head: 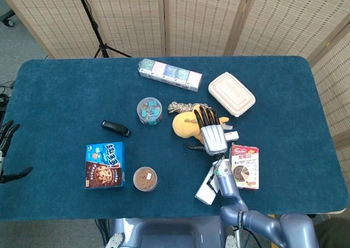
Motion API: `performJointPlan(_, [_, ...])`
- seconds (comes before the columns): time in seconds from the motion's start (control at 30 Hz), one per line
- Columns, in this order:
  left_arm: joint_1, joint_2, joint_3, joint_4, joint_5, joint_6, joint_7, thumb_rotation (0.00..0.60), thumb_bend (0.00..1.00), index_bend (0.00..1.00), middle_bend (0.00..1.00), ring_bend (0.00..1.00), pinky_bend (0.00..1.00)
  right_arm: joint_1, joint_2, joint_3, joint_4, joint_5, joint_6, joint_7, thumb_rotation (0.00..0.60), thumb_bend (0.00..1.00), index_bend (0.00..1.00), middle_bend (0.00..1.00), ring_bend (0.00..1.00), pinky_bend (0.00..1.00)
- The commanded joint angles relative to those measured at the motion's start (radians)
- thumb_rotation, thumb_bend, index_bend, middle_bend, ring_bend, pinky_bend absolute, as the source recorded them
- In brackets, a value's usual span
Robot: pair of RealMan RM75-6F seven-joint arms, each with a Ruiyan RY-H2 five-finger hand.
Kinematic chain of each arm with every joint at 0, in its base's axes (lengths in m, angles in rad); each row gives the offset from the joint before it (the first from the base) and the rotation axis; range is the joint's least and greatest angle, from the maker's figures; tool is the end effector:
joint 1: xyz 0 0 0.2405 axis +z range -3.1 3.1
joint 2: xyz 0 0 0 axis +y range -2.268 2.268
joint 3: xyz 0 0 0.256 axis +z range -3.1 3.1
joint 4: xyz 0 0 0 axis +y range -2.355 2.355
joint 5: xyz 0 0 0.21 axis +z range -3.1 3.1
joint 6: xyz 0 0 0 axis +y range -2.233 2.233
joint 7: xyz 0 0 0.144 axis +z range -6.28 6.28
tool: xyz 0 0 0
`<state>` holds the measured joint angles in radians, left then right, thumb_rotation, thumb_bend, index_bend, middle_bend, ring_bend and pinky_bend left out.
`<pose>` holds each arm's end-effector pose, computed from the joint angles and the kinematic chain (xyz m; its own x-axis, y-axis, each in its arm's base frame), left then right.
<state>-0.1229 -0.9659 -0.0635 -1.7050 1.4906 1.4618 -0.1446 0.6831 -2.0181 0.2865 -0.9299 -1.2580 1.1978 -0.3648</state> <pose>-0.2961 0.1945 0.1980 0.3147 -0.0036 0.9492 0.9484 -0.0392 -0.3146 -0.1539 -0.3507 -0.0805 0.4382 0.0232 0.8986 -0.8764 -0.2113 0.4328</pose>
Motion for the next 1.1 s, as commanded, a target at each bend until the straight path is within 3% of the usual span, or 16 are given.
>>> performJointPlan(0.03, [-0.001,-0.003,0.001,-0.002,0.0,-0.002,0.01,0.6,0.0,0.0,0.0,0.0,0.0,-0.021,0.027,-0.005,-0.029,0.005,0.01,-0.007,0.226,0.0,0.0,0.0,0.0,0.0])
performJointPlan(0.8, [-0.003,-0.01,-0.001,-0.009,-0.007,-0.005,0.033,0.6,0.0,0.0,0.0,0.0,0.0,-0.083,0.104,-0.023,-0.123,0.001,0.045,0.003,0.226,0.0,0.0,0.0,0.0,0.0])
performJointPlan(1.1, [0.0,-0.003,-0.001,-0.004,-0.002,0.0,0.012,0.6,0.0,0.0,0.0,0.0,0.0,-0.091,0.171,-0.028,-0.276,-0.068,0.118,-0.023,0.226,0.0,0.0,0.0,0.0,0.0])
